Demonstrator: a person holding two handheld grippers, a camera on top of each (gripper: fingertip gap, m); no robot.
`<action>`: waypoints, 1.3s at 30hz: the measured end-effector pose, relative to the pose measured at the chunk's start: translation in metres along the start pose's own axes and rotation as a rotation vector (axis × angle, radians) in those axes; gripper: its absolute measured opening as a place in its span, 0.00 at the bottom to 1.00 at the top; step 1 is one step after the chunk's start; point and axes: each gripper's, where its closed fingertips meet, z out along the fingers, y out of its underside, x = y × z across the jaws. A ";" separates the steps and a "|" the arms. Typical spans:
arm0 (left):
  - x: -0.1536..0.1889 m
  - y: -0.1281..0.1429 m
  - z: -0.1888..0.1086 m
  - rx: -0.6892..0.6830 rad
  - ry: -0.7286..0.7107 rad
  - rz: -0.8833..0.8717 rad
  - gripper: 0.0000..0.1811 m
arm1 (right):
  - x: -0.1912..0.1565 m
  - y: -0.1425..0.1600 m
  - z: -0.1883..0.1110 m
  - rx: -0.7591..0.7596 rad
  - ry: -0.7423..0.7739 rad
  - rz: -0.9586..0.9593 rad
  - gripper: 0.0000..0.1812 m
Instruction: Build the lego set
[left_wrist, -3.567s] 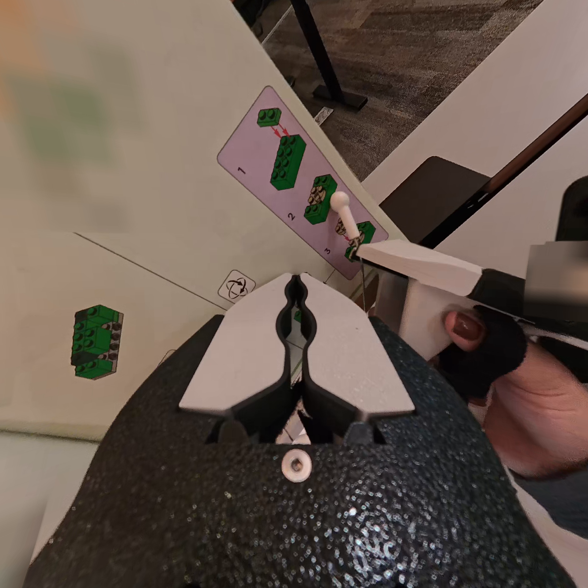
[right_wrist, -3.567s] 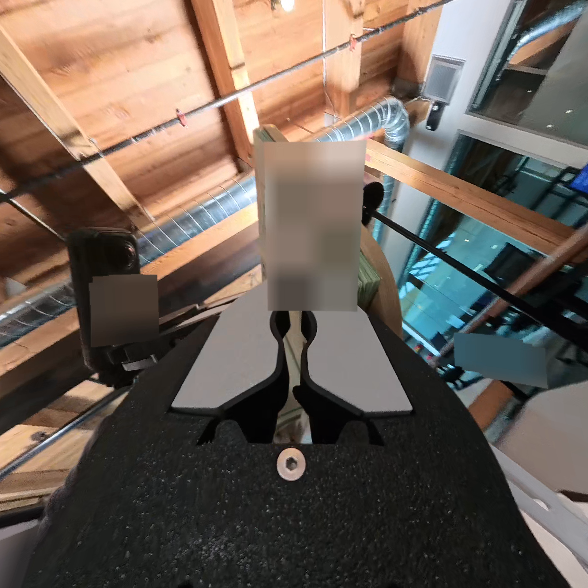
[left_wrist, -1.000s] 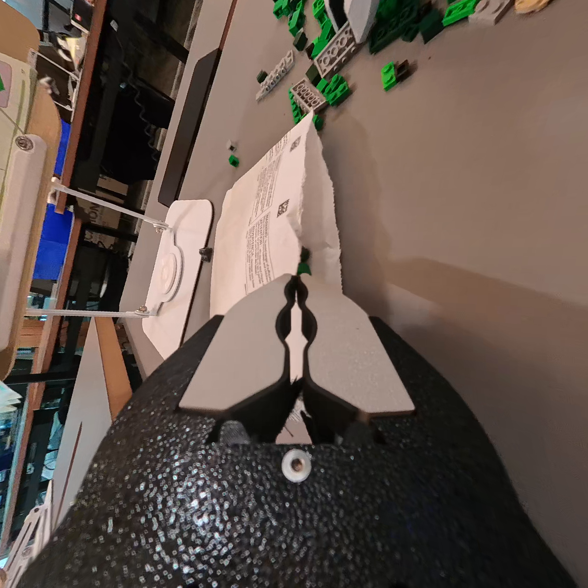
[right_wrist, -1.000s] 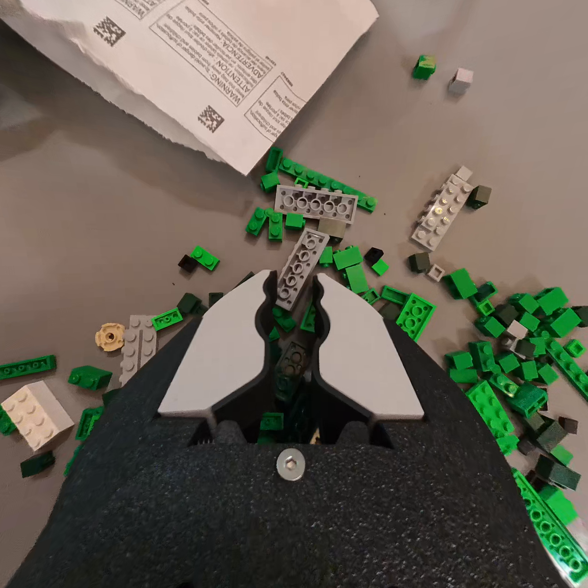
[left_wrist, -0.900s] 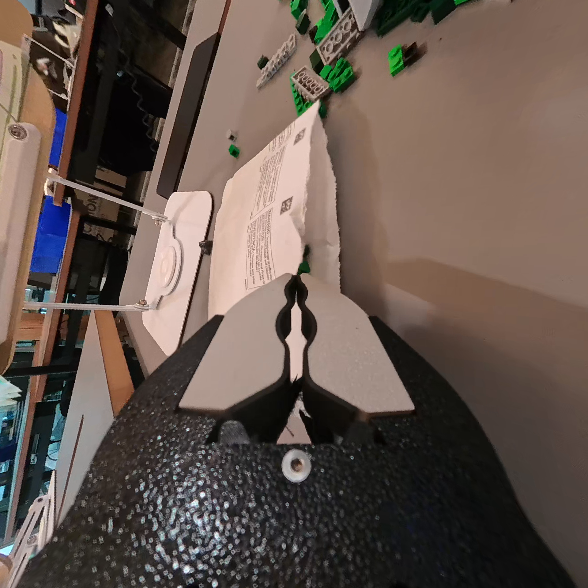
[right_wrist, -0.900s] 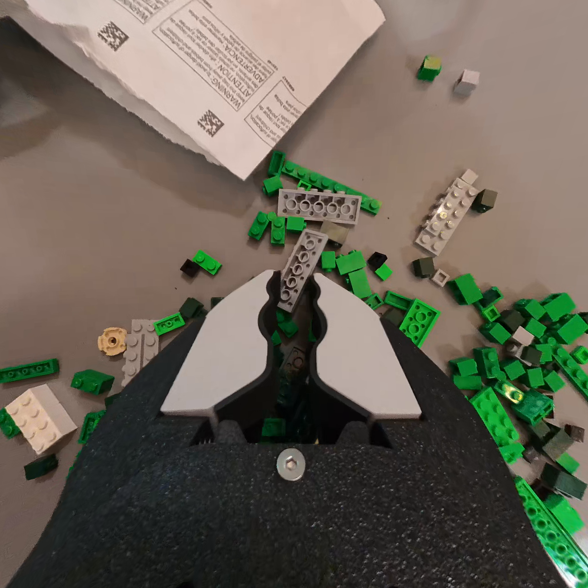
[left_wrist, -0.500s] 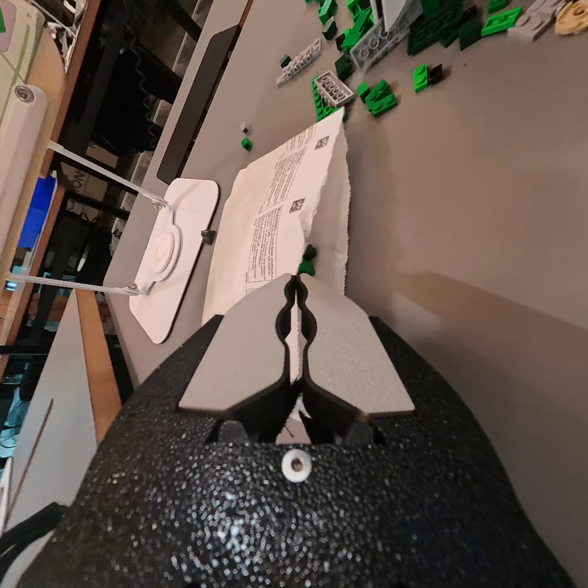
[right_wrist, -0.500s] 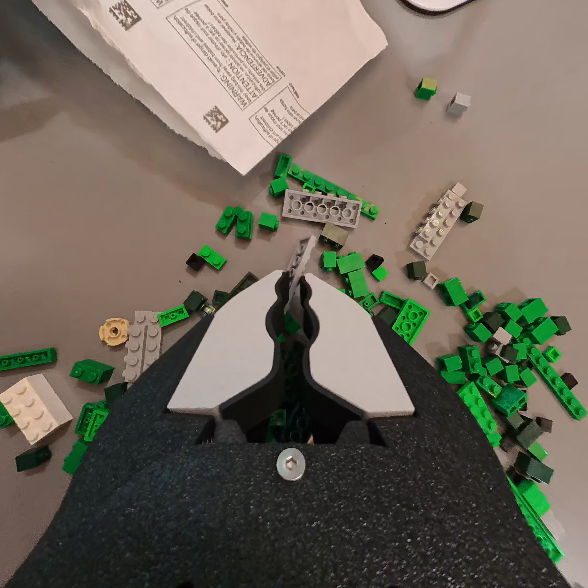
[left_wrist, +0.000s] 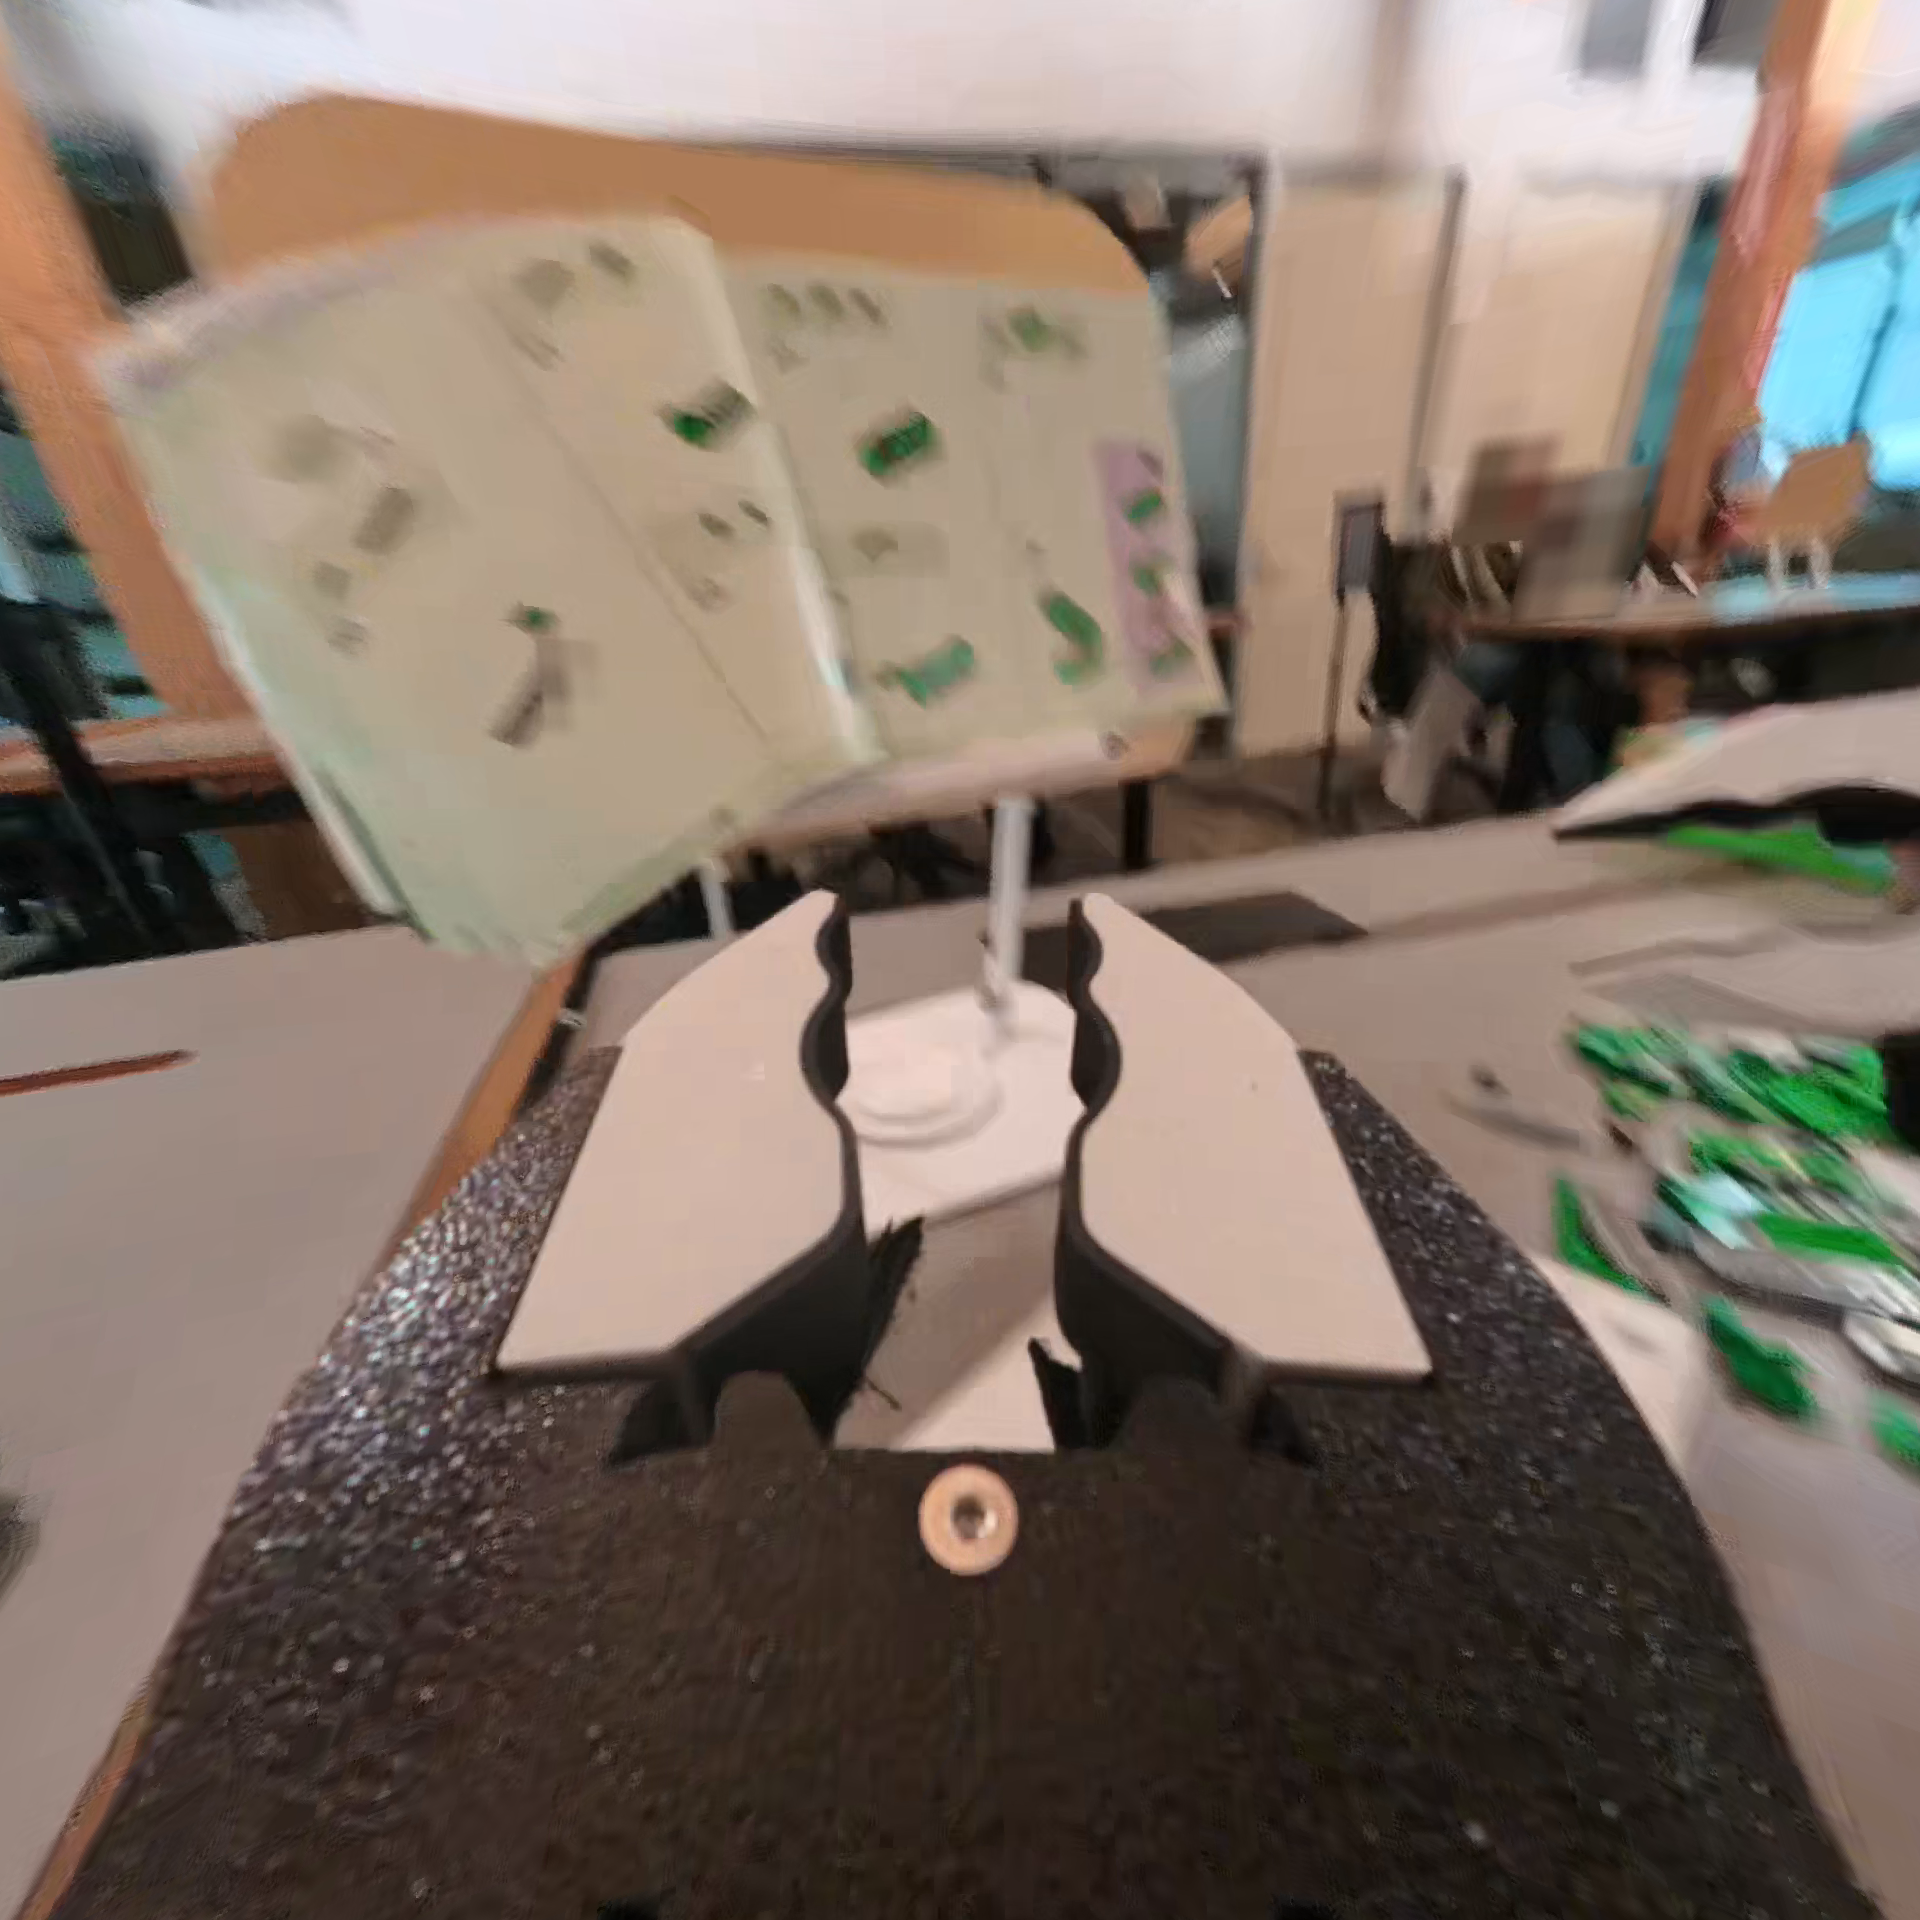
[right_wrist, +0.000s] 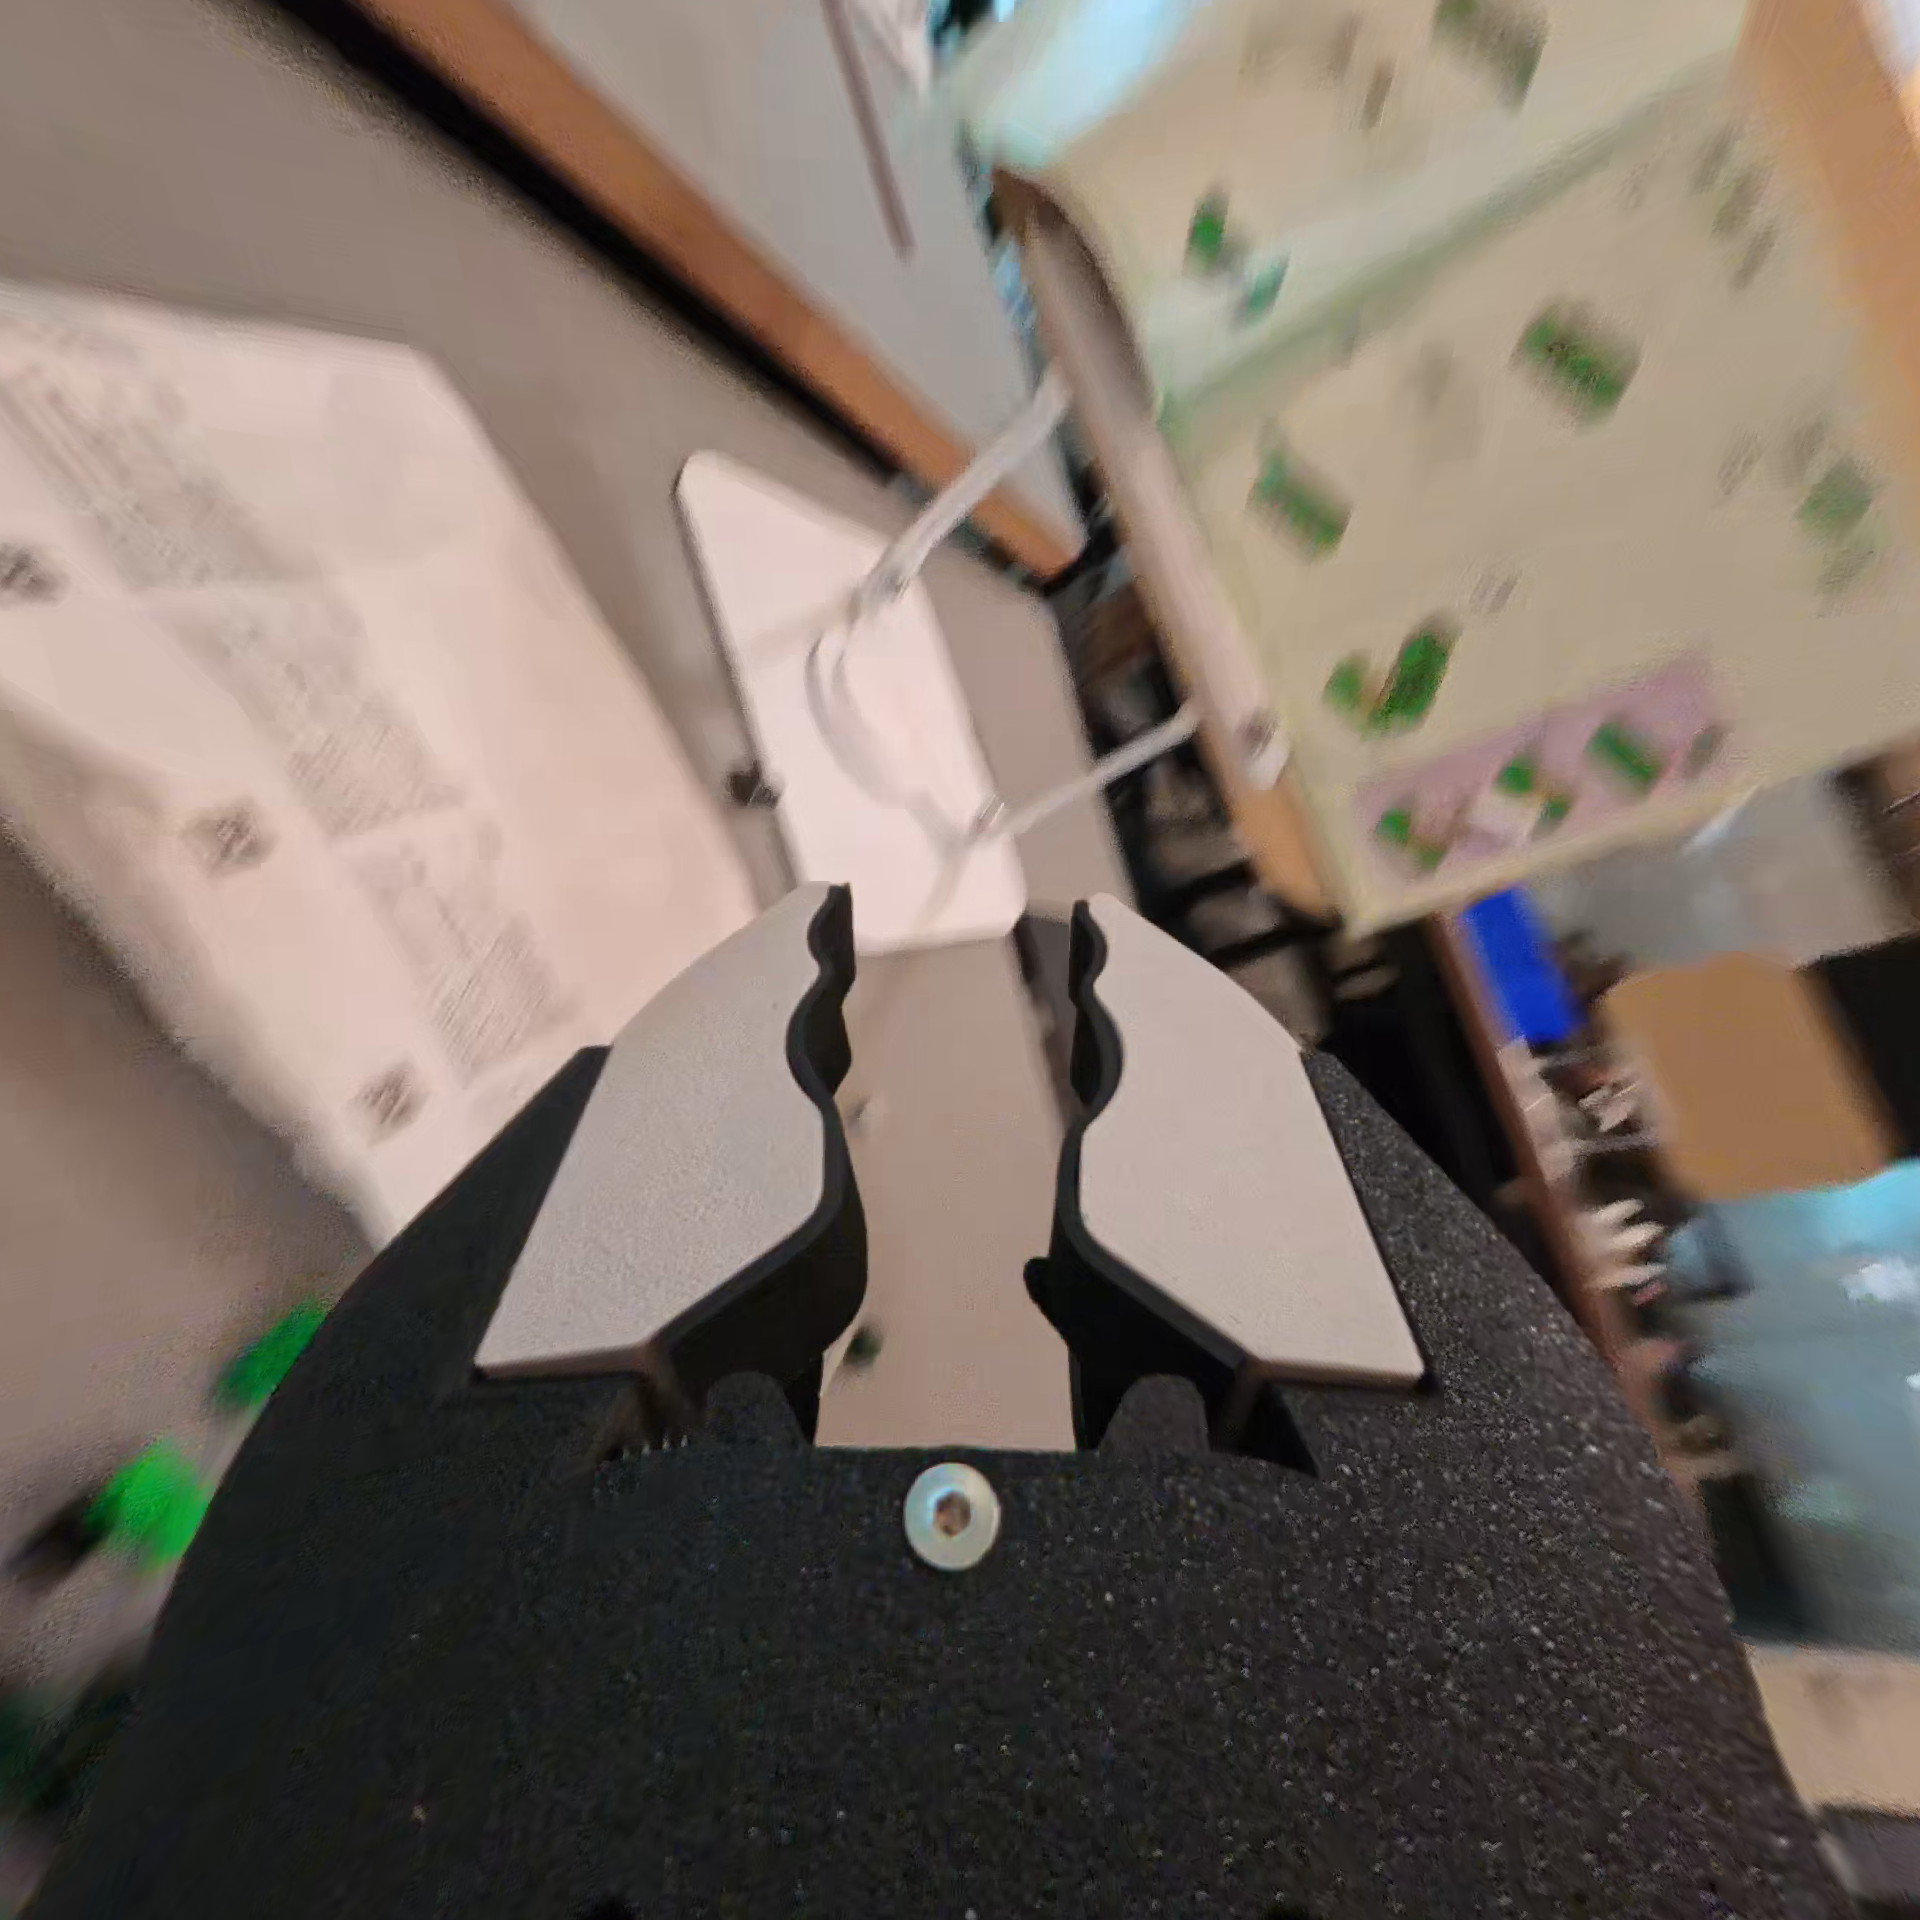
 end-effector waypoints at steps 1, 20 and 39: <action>-0.017 -0.002 0.008 0.049 -0.053 -0.012 0.21 | 0.004 -0.020 0.014 0.047 0.041 -0.057 0.22; -0.054 0.072 0.030 0.013 -0.123 0.106 0.09 | 0.017 -0.120 0.183 0.102 0.256 -0.806 0.18; -0.048 0.081 0.035 -0.035 -0.076 0.095 0.06 | 0.040 -0.110 0.171 0.065 0.308 -0.706 0.10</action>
